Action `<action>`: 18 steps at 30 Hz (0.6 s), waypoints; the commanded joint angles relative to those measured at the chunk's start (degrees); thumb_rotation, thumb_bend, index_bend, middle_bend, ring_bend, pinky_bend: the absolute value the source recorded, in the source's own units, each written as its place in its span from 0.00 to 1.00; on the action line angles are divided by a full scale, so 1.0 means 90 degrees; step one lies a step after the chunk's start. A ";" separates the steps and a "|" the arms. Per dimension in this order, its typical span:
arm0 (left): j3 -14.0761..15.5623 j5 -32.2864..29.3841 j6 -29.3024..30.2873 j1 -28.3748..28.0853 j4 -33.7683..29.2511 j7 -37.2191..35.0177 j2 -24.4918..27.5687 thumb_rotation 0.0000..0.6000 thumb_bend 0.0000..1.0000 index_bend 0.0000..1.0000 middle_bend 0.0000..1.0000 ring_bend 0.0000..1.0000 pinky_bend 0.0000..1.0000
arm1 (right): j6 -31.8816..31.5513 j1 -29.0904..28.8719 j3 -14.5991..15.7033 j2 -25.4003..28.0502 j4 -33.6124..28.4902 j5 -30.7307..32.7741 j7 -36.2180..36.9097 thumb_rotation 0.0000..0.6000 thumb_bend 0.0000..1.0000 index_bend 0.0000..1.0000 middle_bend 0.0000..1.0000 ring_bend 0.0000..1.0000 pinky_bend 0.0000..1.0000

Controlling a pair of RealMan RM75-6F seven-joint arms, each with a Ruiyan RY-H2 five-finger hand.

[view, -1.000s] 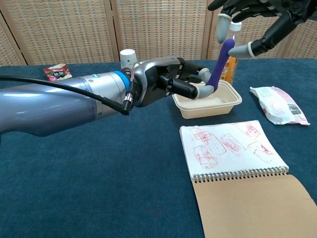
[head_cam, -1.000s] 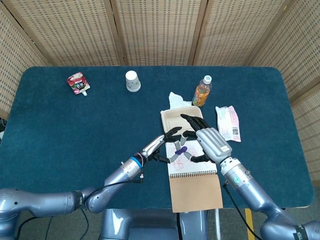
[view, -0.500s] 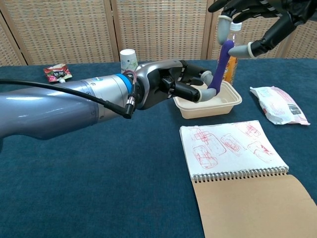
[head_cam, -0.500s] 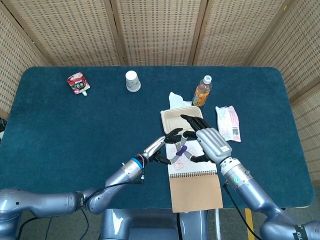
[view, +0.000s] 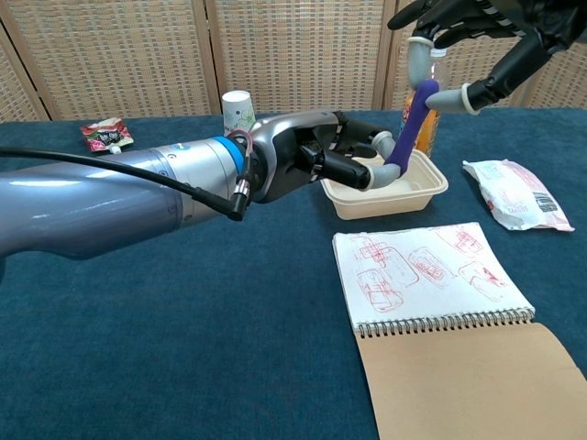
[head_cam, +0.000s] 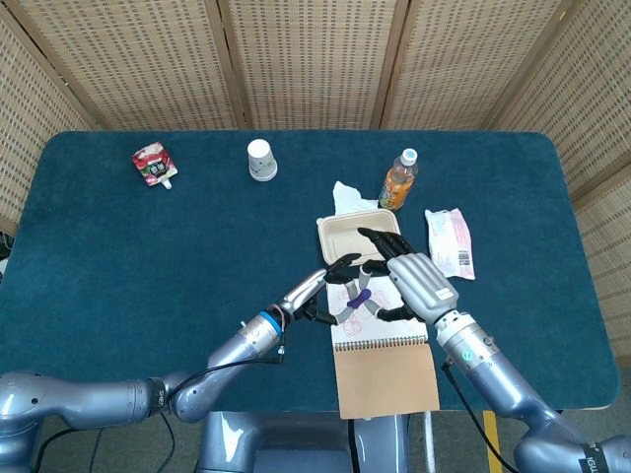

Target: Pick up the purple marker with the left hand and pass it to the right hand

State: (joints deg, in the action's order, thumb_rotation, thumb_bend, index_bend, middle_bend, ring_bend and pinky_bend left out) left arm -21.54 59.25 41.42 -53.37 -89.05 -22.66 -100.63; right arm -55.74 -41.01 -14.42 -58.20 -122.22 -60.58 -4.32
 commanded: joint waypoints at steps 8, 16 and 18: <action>0.0004 0.0023 0.0015 0.0003 -0.0023 0.0025 -0.0001 1.00 0.55 0.70 0.00 0.00 0.00 | 0.0017 -0.0013 0.0017 0.0007 0.0016 -0.0009 -0.0015 1.00 0.54 0.57 0.11 0.00 0.00; -0.0001 0.0038 0.0040 0.0011 -0.0076 0.0056 0.0028 1.00 0.55 0.70 0.00 0.00 0.00 | 0.0029 -0.0022 0.0050 0.0022 0.0041 -0.0030 -0.0067 1.00 0.61 0.60 0.13 0.00 0.00; 0.0000 0.0041 0.0045 0.0015 -0.0085 0.0057 0.0031 1.00 0.55 0.70 0.00 0.00 0.00 | 0.0034 -0.0027 0.0060 0.0022 0.0051 -0.0033 -0.0091 1.00 0.62 0.62 0.15 0.00 0.00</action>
State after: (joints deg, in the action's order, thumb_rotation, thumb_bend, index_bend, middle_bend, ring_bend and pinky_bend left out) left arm -21.54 59.62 41.81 -53.25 -89.80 -22.15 -100.35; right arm -55.44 -41.25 -13.90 -58.01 -121.77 -60.87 -5.12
